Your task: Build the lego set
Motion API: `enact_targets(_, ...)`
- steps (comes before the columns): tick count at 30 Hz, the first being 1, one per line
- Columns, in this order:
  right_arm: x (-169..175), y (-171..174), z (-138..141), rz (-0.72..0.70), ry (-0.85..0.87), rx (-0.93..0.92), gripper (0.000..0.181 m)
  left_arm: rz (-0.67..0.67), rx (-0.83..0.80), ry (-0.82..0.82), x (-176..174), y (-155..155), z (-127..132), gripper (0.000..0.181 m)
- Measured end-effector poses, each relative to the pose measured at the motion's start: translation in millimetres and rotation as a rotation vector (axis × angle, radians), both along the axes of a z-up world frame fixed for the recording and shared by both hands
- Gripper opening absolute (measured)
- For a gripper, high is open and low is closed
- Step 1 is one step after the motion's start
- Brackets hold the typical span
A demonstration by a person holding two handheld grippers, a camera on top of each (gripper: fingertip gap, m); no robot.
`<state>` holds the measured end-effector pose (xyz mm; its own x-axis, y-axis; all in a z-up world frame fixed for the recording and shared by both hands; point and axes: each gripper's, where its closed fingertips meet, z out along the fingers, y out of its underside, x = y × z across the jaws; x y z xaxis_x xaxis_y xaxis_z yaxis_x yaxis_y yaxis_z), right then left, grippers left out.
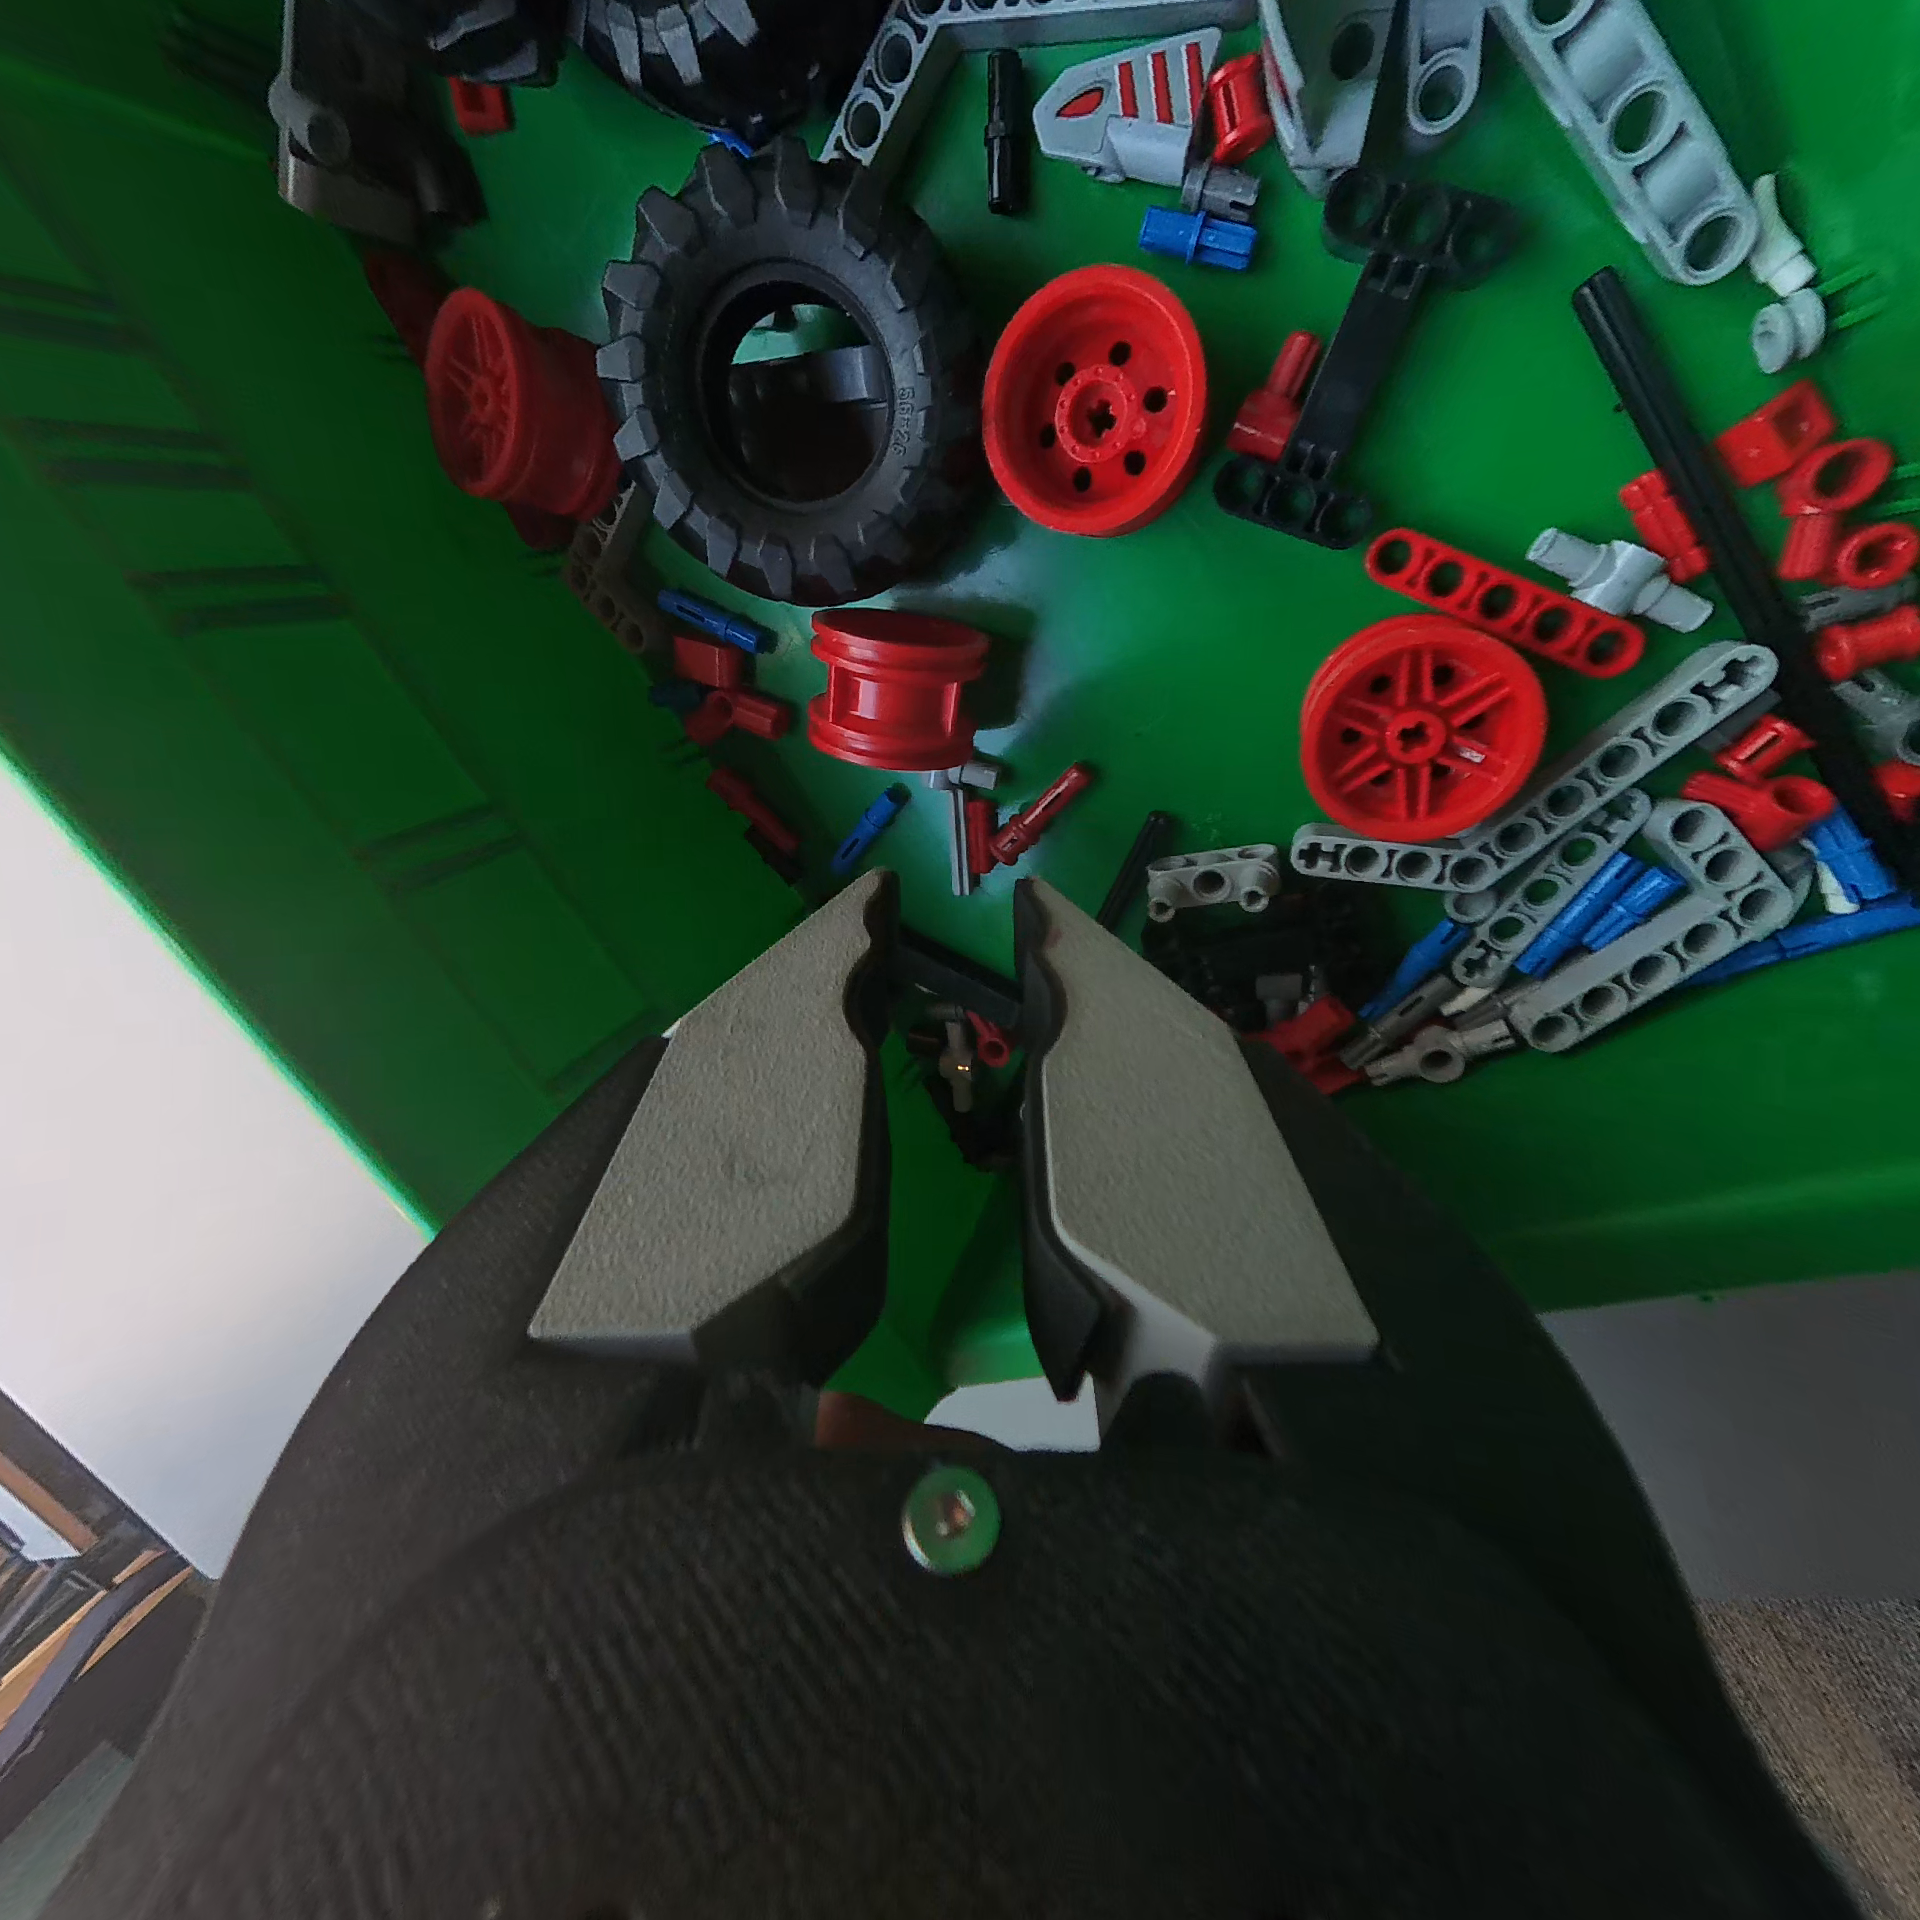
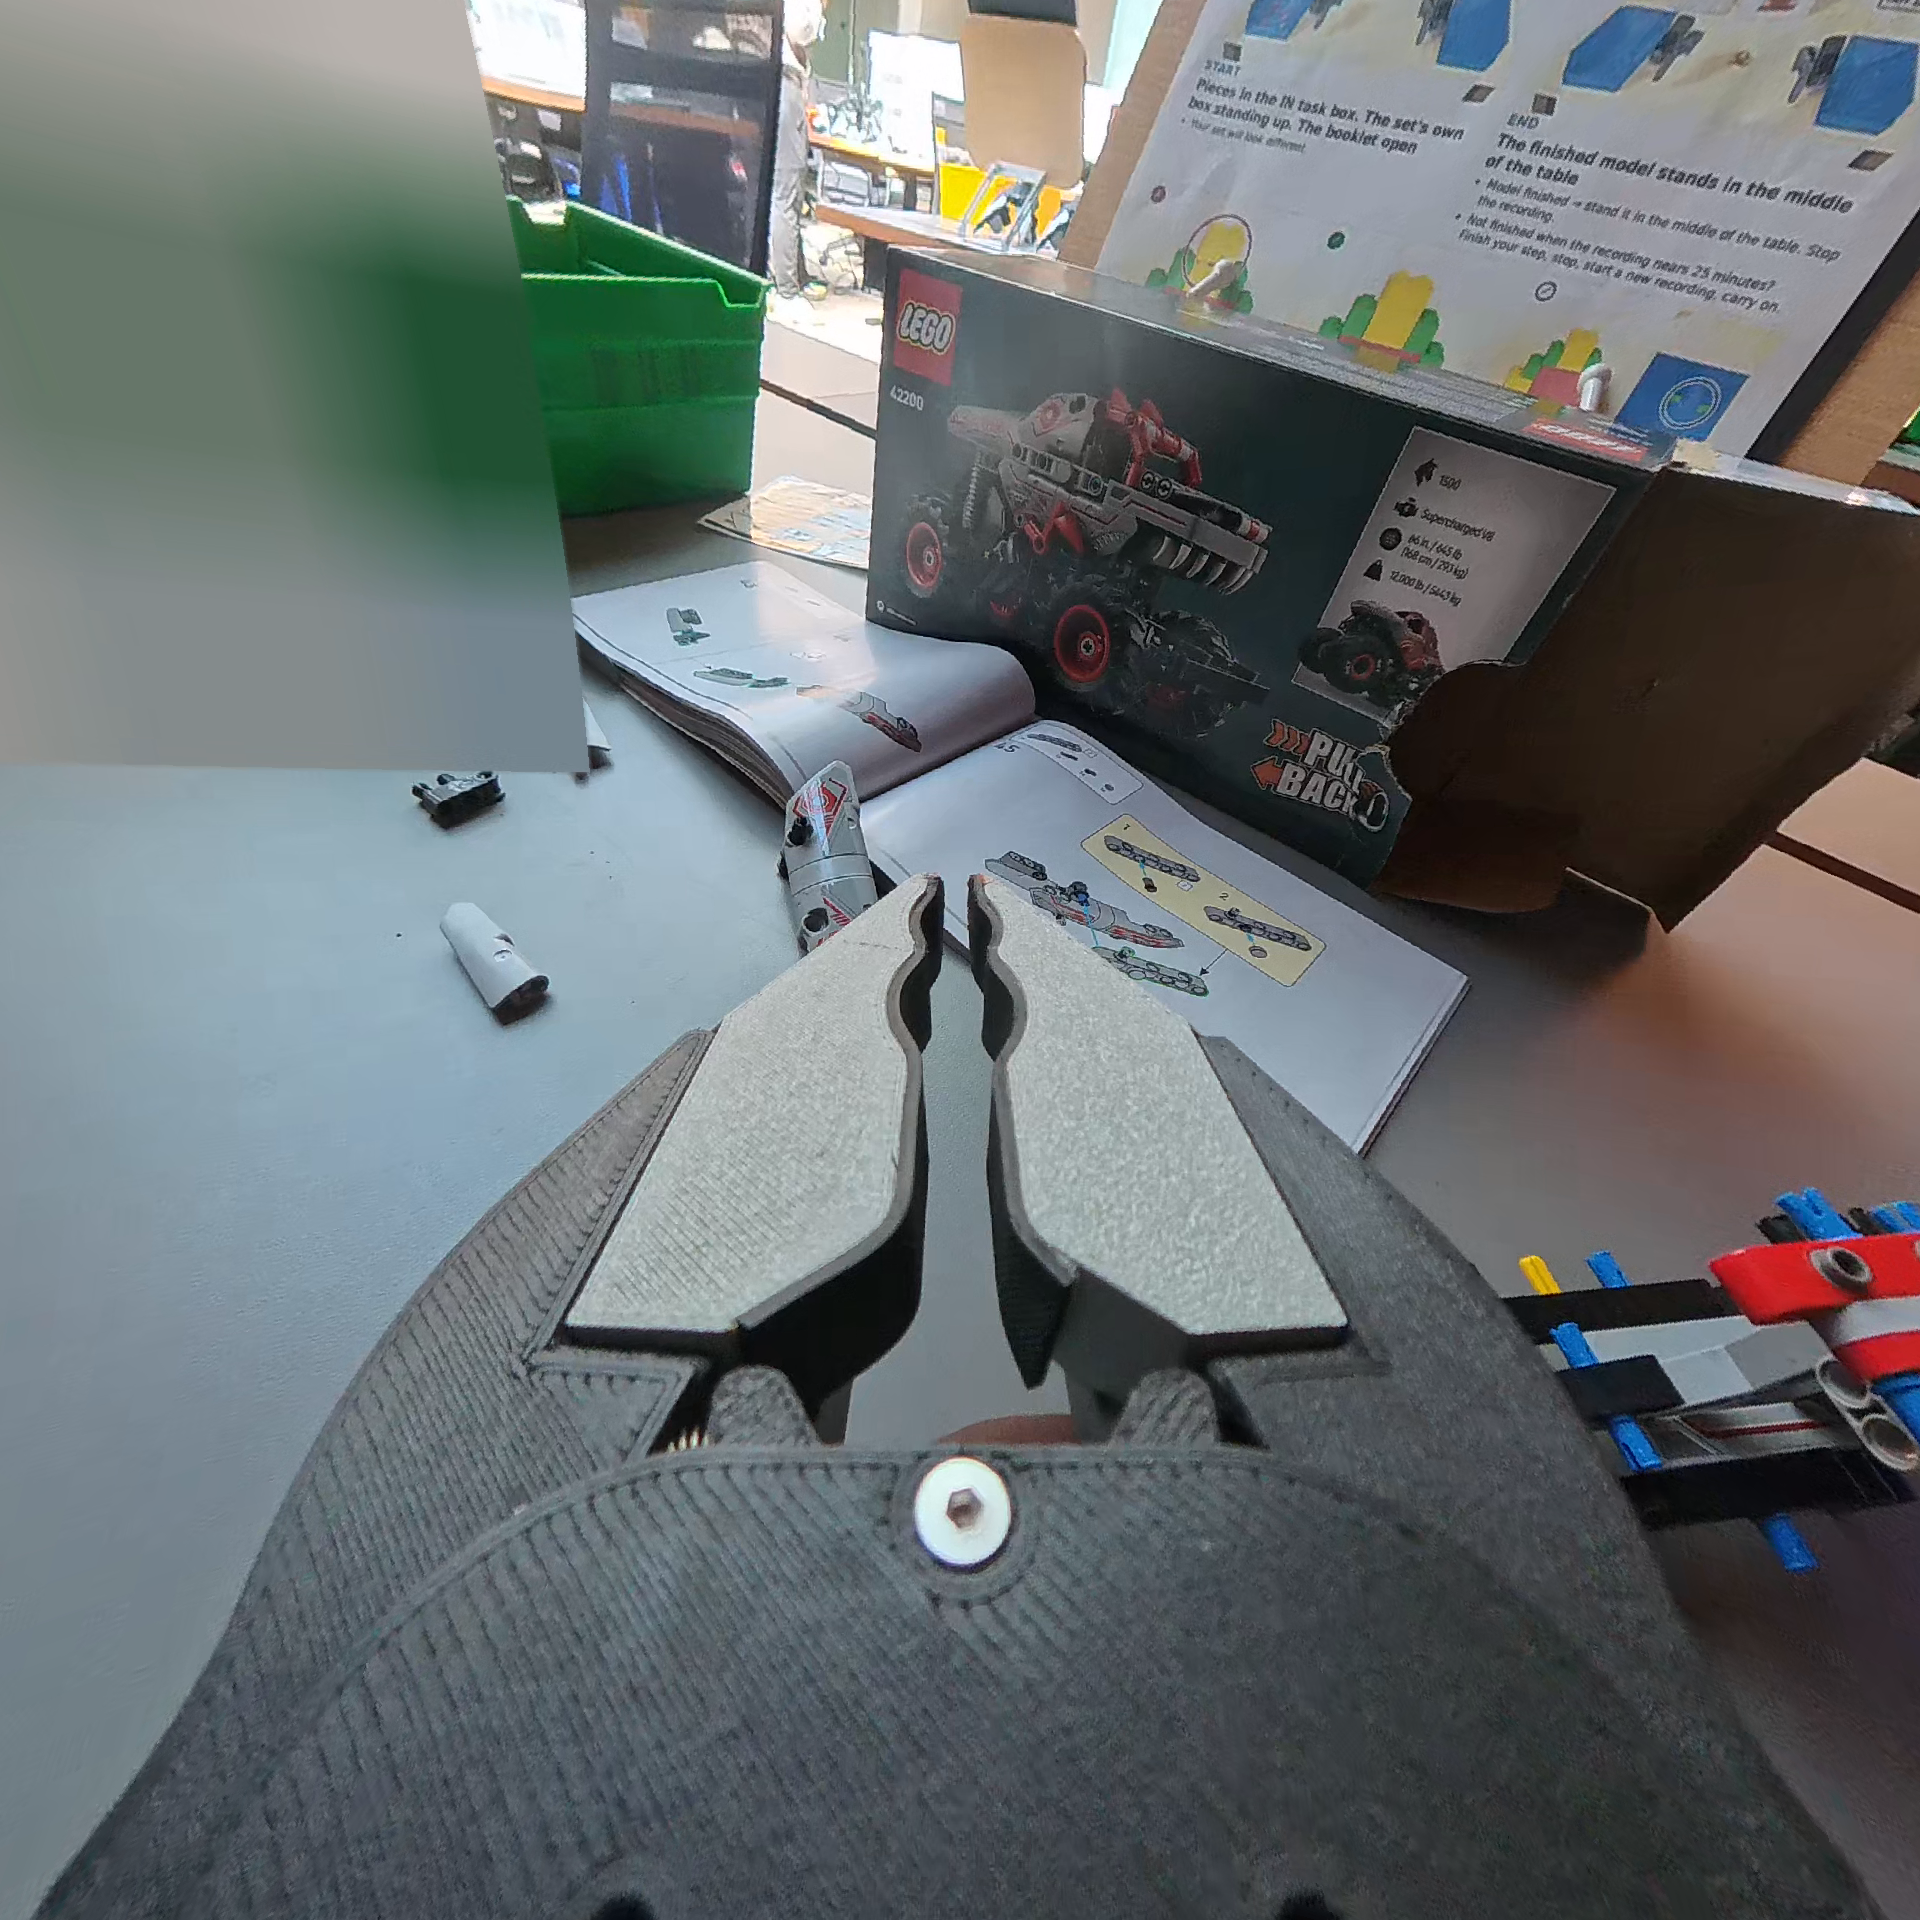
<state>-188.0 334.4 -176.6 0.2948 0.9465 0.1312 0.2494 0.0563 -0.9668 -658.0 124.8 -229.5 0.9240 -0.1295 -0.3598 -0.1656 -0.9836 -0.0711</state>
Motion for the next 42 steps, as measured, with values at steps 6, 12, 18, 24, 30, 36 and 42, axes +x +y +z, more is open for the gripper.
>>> enact_targets(6, 0.5, -0.3, -0.1, 0.001, 0.000, -0.001, 0.001, -0.002, 0.002, 0.005, 1.4, 1.2, 3.8, 0.019)
enact_targets(12, 1.0, -0.7, 0.2, 0.003, 0.002, -0.001, 0.001, -0.002, 0.003, 0.006, 2.6, 1.0, 5.8, 0.019)
enact_targets(18, 0.9, -1.0, 0.0, 0.006, 0.001, -0.001, 0.001, 0.003, 0.008, 0.006, 3.3, -1.5, 7.7, 0.020)
enact_targets(24, 1.2, -1.5, 0.5, 0.007, 0.004, -0.001, 0.001, 0.015, 0.040, 0.010, 3.2, -3.3, 16.8, 0.020)
enact_targets(30, 0.8, -2.6, 0.4, 0.014, 0.002, 0.000, 0.002, 0.022, 0.080, 0.021, 4.8, -6.3, 30.9, 0.020)
enact_targets(36, 1.3, -3.8, 0.5, 0.017, 0.003, 0.001, 0.003, 0.020, 0.103, 0.000, 13.4, -6.0, 35.4, 0.020)
enact_targets(42, 1.8, -4.4, 0.8, 0.017, 0.005, 0.003, 0.003, 0.003, 0.106, 0.005, 20.5, -4.4, 37.4, 0.020)
